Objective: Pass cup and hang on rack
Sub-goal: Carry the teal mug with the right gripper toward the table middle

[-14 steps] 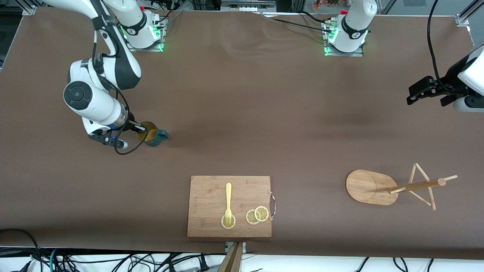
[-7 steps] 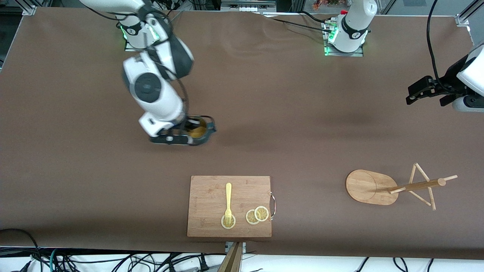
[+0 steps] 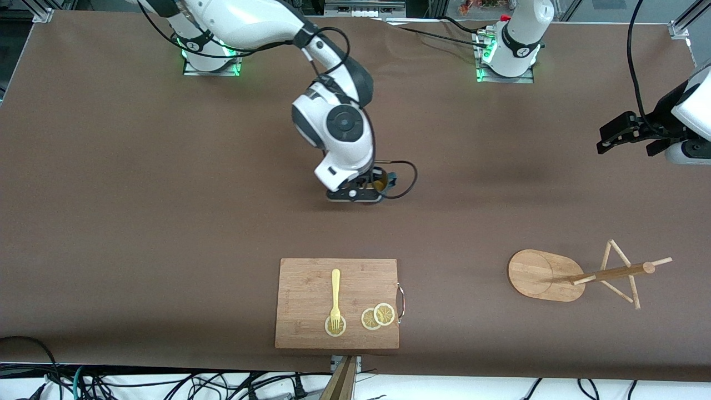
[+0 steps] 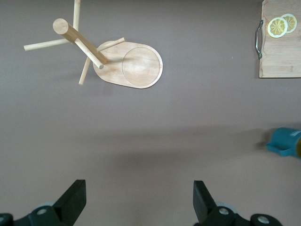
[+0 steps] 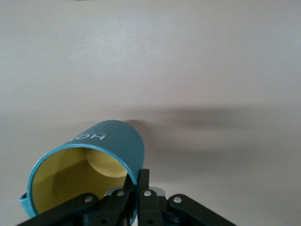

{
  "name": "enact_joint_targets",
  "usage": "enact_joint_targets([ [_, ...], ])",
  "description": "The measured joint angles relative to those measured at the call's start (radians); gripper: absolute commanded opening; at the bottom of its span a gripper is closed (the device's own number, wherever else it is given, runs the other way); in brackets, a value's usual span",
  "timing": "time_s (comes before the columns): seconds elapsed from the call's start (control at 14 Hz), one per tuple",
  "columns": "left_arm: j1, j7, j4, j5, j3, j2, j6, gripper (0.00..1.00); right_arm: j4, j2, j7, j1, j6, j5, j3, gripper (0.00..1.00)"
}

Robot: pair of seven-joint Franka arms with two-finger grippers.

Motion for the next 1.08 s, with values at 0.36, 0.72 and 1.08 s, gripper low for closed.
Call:
enact_joint_targets([
  [0.36, 0.0, 0.0, 0.0, 0.0, 0.0, 0.0, 0.0, 1.0, 0.013, 0.031, 0.2, 0.066, 0.049, -0.003, -0.001, 0.0],
  [0.72, 0.0, 0.0, 0.0, 0.0, 0.0, 0.0, 0.0, 1.0, 0.013, 0.062, 0.213, 0.072, 0.071, -0.007, -0.002, 0.0],
  [1.08, 0.0, 0.0, 0.0, 0.0, 0.005, 0.0, 0.0, 1.0, 0.021, 0.079, 0.32, 0.085, 0.096, -0.044, -0.003, 1.0],
])
